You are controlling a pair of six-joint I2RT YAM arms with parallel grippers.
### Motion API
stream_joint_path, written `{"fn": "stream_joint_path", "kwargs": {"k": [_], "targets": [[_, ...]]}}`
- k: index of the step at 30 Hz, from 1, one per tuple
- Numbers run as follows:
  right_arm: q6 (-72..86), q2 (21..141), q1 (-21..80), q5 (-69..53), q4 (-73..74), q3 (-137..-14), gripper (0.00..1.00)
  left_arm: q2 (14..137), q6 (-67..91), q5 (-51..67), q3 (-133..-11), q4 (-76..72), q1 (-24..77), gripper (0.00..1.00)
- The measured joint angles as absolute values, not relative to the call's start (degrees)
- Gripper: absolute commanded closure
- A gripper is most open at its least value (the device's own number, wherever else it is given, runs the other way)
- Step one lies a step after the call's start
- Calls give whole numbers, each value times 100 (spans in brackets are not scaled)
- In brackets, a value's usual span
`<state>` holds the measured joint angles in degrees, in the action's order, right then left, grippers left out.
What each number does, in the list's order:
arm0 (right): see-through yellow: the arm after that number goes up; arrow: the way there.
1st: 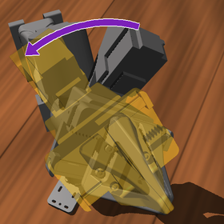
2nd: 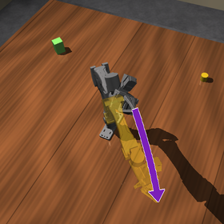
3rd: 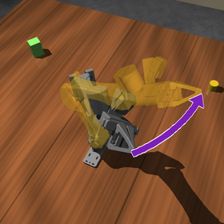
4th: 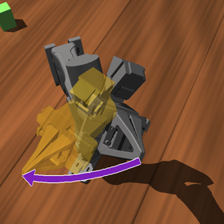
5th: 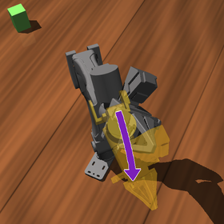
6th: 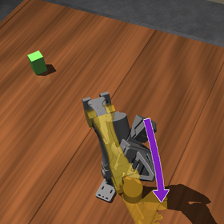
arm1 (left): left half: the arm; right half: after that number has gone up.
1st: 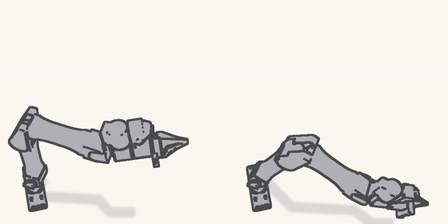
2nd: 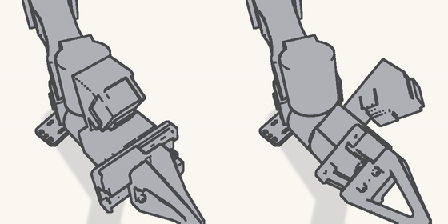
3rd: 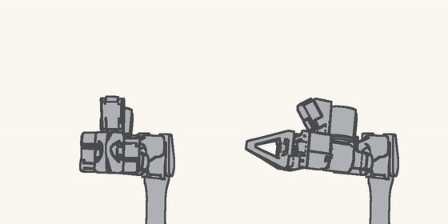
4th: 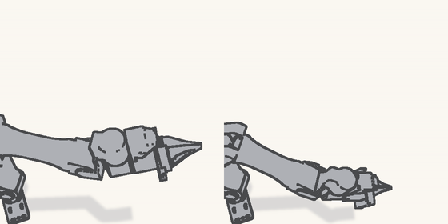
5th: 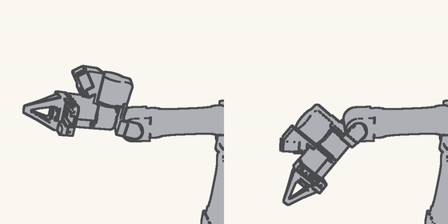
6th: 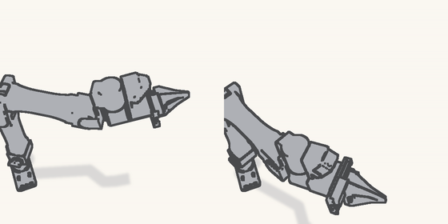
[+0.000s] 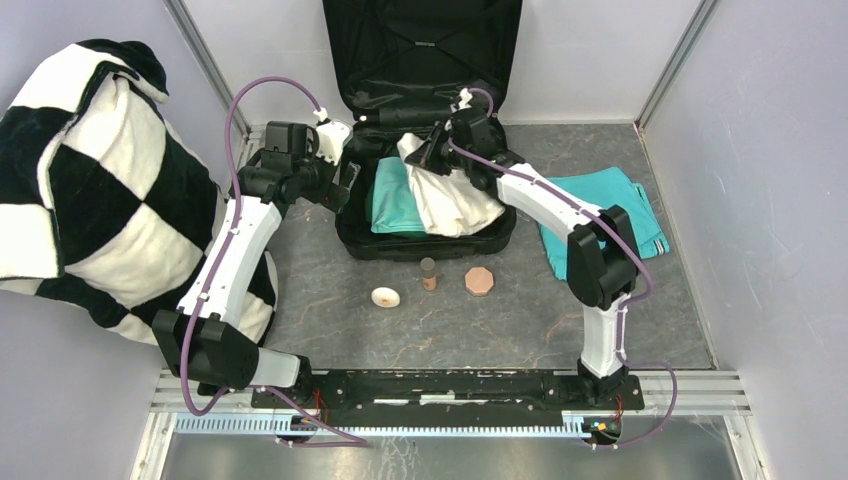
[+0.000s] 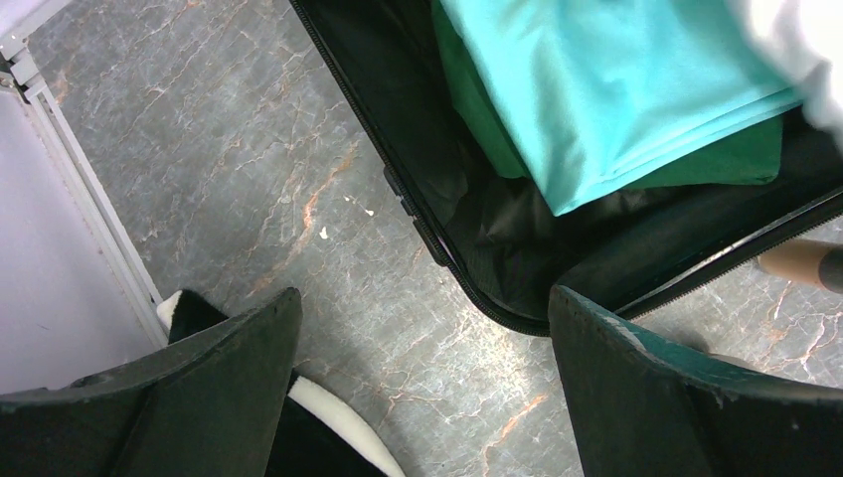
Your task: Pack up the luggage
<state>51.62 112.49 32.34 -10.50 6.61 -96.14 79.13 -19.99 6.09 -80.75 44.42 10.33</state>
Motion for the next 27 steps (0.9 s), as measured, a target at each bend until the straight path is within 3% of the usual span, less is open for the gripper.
{"fn": "stream_joint_path", "kwargs": {"k": [25, 26, 27], "targets": [[7463, 12919, 4246, 1236, 816, -11190, 100, 7900, -2001, 633, -7907, 4451, 1033, 0], [7531, 13052, 4265, 1258, 803, -11321, 99, 7900, -1999, 644, -7902, 4453, 1033, 0], [7575, 13200, 4278, 1258, 797, -11456, 89, 7900, -2001, 652, -7898, 4451, 1033, 0]]}}
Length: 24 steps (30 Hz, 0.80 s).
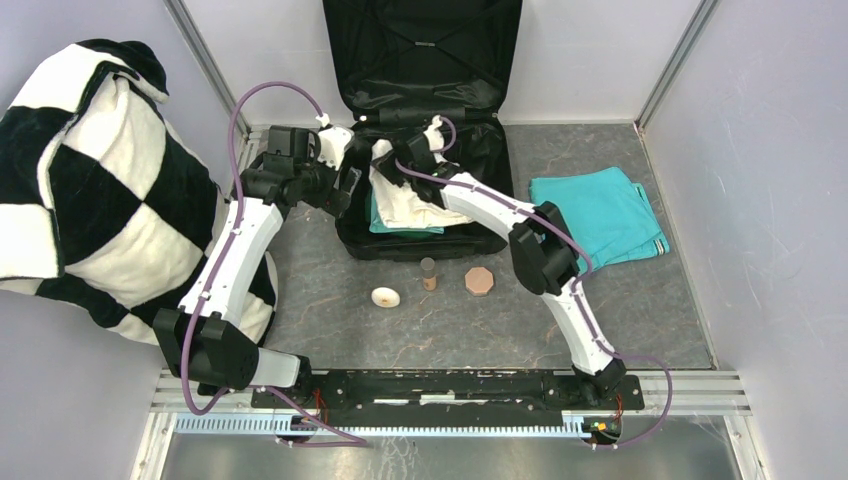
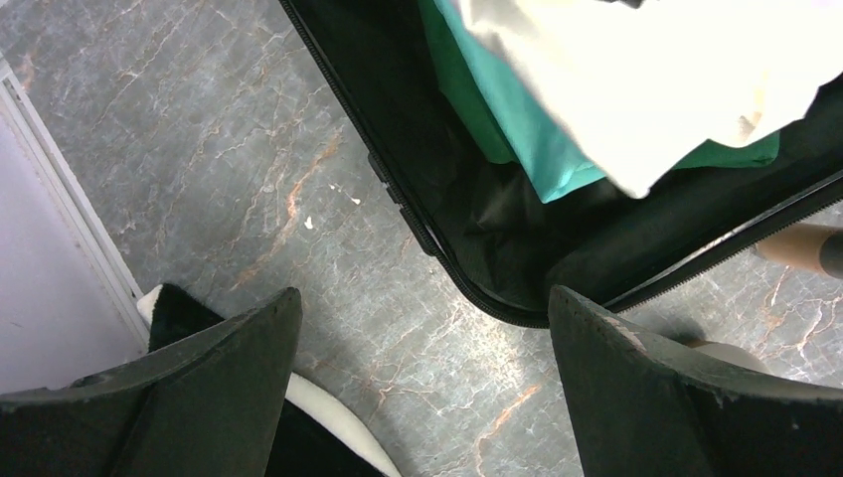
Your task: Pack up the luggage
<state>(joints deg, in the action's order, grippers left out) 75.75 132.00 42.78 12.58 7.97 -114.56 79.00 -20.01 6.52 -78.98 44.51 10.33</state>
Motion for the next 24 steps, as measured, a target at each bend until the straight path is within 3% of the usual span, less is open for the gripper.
{"fn": "stream_joint_path", "kwargs": {"k": [3, 7, 12, 18, 24], "targets": [[7627, 13594, 4309, 1205, 742, -11734, 47, 7902, -1999, 676, -7852, 4447, 1033, 0], [7470, 13780, 4289, 985, 768, -11754, 33, 7915, -1999, 779, -7756, 4447, 1033, 0], [6849, 13214, 4075, 451, 408, -10973, 32, 8034, -1999, 886, -7738, 4438, 1037, 0], [6114, 12514, 3310, -1044, -62, -10479, 52, 8254, -1907, 967, -7771, 4379, 1214, 0], [5522, 11660, 2954, -1887, -545, -8982, 61, 8877, -1747, 941, -7953, 4115, 1778, 0]]}}
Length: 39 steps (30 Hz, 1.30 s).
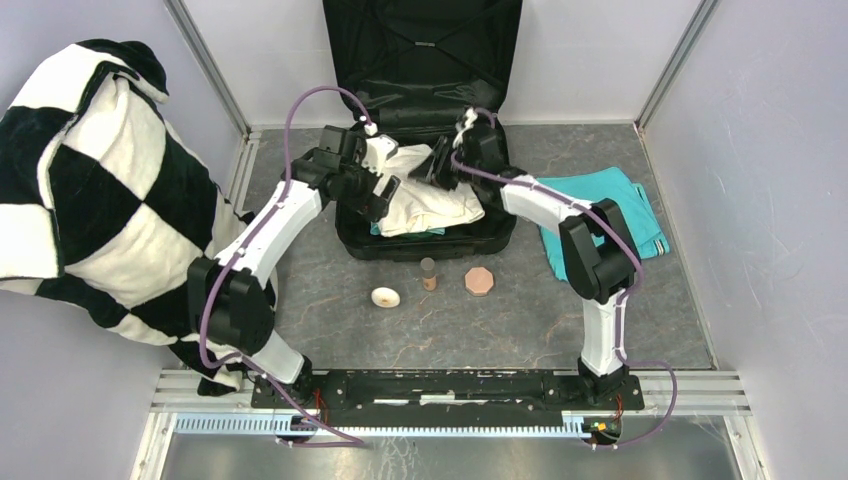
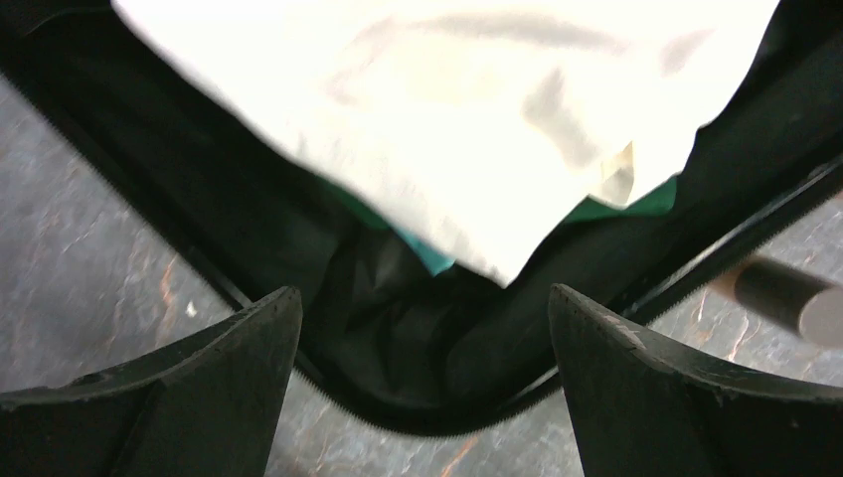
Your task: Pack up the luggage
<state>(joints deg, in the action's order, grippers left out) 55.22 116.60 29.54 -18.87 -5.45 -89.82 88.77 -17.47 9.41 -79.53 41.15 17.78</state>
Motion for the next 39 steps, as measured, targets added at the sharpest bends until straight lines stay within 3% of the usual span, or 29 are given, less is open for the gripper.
{"fn": "stream_joint_path", "kwargs": {"k": [7, 10, 15, 22, 30, 39], "targets": [[4980, 12057, 3264, -2180, -296, -8173, 61, 9655, -1516, 917, -8193, 3811, 1962, 0], [4729, 12103, 3262, -2196, -165, -8320, 55, 9845, -1514, 873, -8215, 3699, 1964, 0], [4392, 12099, 3223, -2270, 316, -8689, 35, 10158, -1516, 701, -8377, 3459, 2043, 0], [3723, 11266, 2462, -2290, 1092, -8611, 23, 10661, -1645, -150, -8221, 2912, 2379, 0], [2956, 9096, 399, -1122, 1352, -7426, 18, 10711, -1728, -528, -8088, 2648, 2436, 0], [2268, 9998, 405, 259, 1804, -7177, 4, 10355, -1835, -740, -9004, 3664, 2296, 0]]}}
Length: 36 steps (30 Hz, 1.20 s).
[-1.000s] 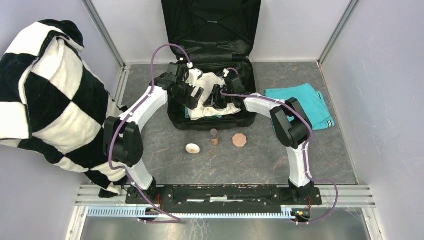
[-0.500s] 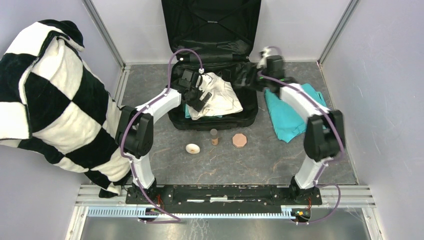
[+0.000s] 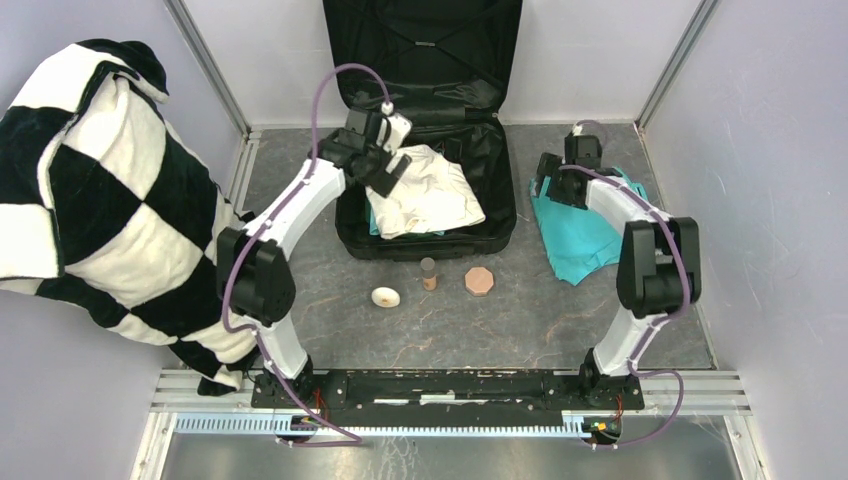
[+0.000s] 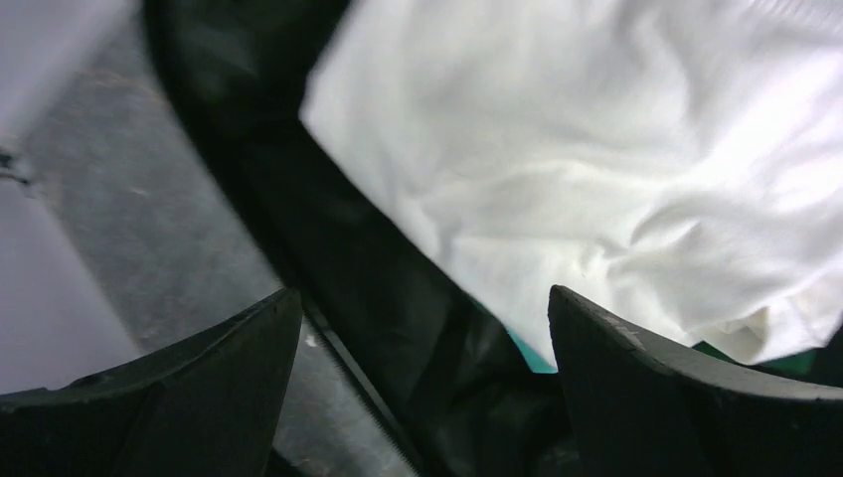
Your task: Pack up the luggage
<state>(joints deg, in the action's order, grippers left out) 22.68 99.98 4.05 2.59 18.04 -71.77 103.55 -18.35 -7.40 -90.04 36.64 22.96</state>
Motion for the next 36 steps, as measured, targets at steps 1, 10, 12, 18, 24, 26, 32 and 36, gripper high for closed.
{"fn": "stream_joint_path", "kwargs": {"k": [1, 10, 12, 18, 24, 26, 32, 36], "targets": [[2220, 10208, 434, 368, 1870, -7190, 3, 10263, -1835, -738, -9236, 3798, 2281, 0], [1848, 11459, 965, 1365, 2412, -8383, 5, 9045, -1833, -548, -10077, 4429, 2248, 0], [1752, 11601, 1085, 1621, 2405, -8586, 9, 8903, -1835, -537, -10075, 4547, 2248, 0], [1653, 11813, 1164, 2311, 2491, -8495, 17, 8770, -1835, -539, -9703, 4740, 2248, 0], [1706, 11810, 1135, 2375, 2294, -8221, 39, 8770, -1835, -506, -9559, 4840, 2248, 0], [1739, 11804, 1120, 2281, 2204, -8169, 52, 8768, -1833, -469, -9559, 4840, 2248, 0], [2010, 11480, 718, 1586, 1761, -7684, 100, 8713, -1833, -429, -9522, 4838, 2248, 0], [2300, 11198, 287, 768, 1522, -7349, 100, 8611, -1833, -427, -9450, 4838, 2248, 0]]}}
